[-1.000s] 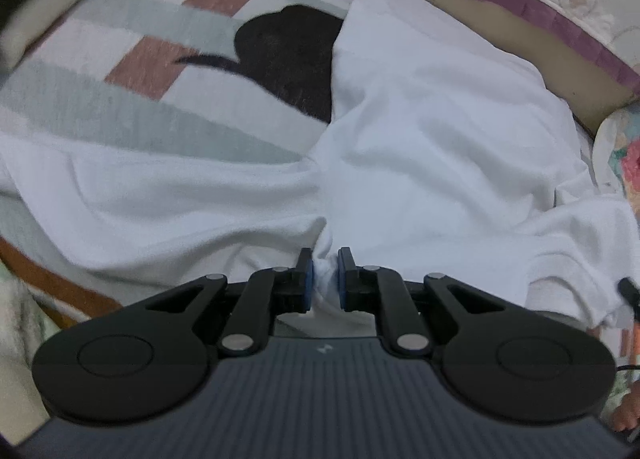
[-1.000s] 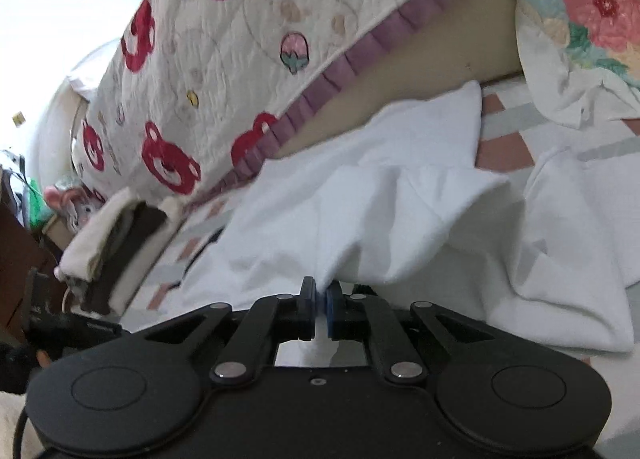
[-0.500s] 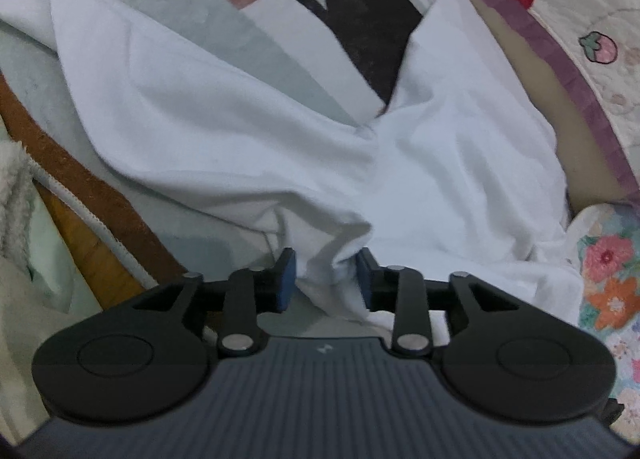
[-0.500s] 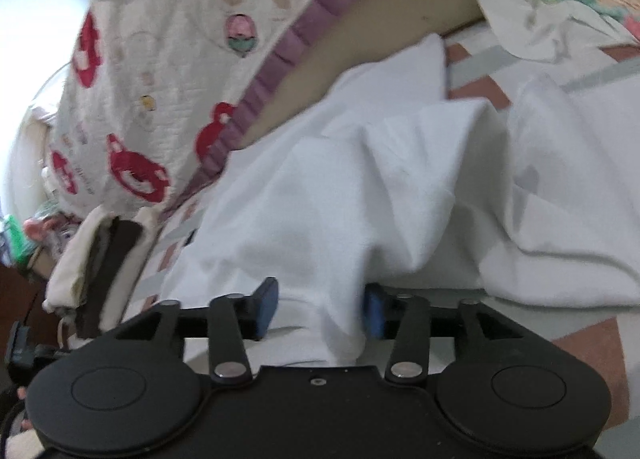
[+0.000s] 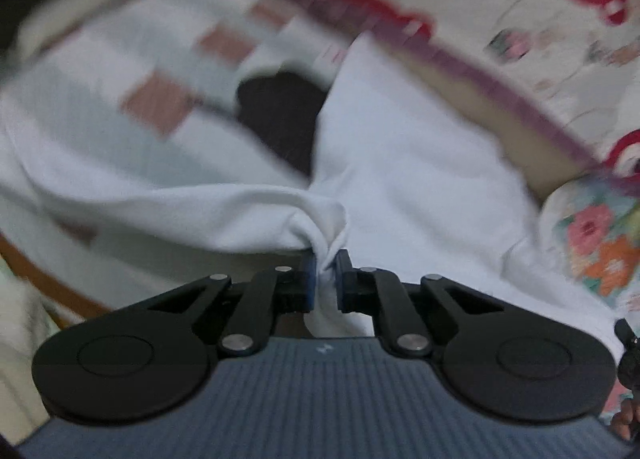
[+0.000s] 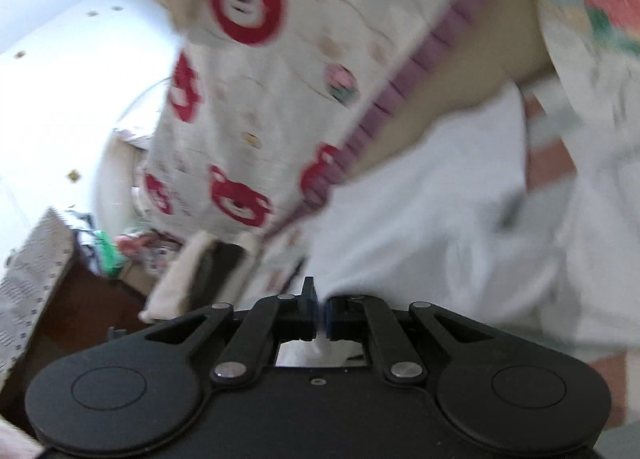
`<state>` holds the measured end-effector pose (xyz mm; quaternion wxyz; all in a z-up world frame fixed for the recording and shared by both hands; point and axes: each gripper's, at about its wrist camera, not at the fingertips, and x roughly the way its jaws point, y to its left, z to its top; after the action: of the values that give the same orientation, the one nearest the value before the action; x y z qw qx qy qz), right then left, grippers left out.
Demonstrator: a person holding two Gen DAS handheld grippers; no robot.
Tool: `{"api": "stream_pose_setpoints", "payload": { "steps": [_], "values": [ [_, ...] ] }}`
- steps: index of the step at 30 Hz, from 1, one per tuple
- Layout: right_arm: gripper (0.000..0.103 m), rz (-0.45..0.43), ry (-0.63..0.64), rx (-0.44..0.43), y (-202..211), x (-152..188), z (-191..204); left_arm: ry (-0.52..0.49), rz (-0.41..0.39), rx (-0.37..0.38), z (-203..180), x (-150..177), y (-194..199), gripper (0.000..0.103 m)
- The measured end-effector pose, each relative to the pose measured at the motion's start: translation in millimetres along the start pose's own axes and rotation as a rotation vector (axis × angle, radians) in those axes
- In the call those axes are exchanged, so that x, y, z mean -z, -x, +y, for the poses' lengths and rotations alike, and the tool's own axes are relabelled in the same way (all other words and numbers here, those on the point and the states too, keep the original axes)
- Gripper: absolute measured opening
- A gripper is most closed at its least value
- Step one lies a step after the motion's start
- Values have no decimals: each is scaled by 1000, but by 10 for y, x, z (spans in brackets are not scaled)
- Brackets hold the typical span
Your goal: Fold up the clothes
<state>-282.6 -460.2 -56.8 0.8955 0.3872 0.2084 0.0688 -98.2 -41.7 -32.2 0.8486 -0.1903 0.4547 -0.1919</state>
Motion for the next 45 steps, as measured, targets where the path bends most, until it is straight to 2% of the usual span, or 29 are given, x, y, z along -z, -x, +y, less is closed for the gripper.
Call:
{"api": "stream_pose_setpoints", "payload": {
  "steps": [3, 4, 6, 7, 8, 10, 13, 15, 17, 20, 26, 29, 32, 33, 34, 37, 39, 43, 45],
  "values": [
    [6, -35, 52, 13, 352, -217, 337, -50, -93, 77, -190, -108, 558, 8],
    [6, -52, 61, 0, 483, -269, 441, -75, -117, 79, -227, -85, 733, 8],
    [6, -34, 36, -52, 640, -232, 566, -120, -149, 59, -260, 4, 1024, 7],
    [6, 7, 11, -47, 657, -119, 567, -122, -139, 40, -216, 74, 1076, 6],
    [6, 49, -15, -41, 672, -3, 567, -118, -119, 21, -153, 147, 1103, 6],
    [6, 184, -91, 37, 581, 361, 463, -94, -59, -24, 31, 299, 1029, 6],
    [6, 292, -219, 75, 466, 838, 225, -25, 31, -88, 322, 422, 809, 6],
    [6, 286, -294, 35, 455, 914, 161, 33, 66, -91, 461, 414, 702, 6],
    [6, 262, -331, -14, 464, 908, 160, 39, 65, -85, 470, 368, 675, 6],
    [7, 243, -257, -70, 490, 773, 339, -3, 70, -108, 395, 344, 655, 7],
    [7, 399, -246, -35, 345, 1054, 330, -15, 117, -209, 378, 366, 703, 8],
    [7, 399, -262, -23, 349, 1123, 311, -69, 81, -211, 192, 284, 886, 9],
    [7, 394, -220, -10, 375, 1112, 329, -220, 23, -193, -284, 156, 998, 18],
    [7, 404, -184, 5, 361, 1125, 349, -281, 27, -165, -470, 153, 978, 25],
    [7, 420, -131, 28, 322, 1138, 413, -343, 40, -130, -659, 166, 938, 31],
    [7, 437, 43, 89, 301, 1145, 659, -457, 179, 15, -1046, 340, 711, 37],
    [7, 432, 177, 133, 343, 1130, 839, -483, 242, -10, -1058, 430, 559, 37],
    [7, 362, 80, 36, 542, 996, 720, -518, 364, -105, -959, 601, 274, 38],
    [7, 409, 68, 67, 515, 1039, 563, -471, 416, -95, -817, 629, 257, 39]
  ]
}}
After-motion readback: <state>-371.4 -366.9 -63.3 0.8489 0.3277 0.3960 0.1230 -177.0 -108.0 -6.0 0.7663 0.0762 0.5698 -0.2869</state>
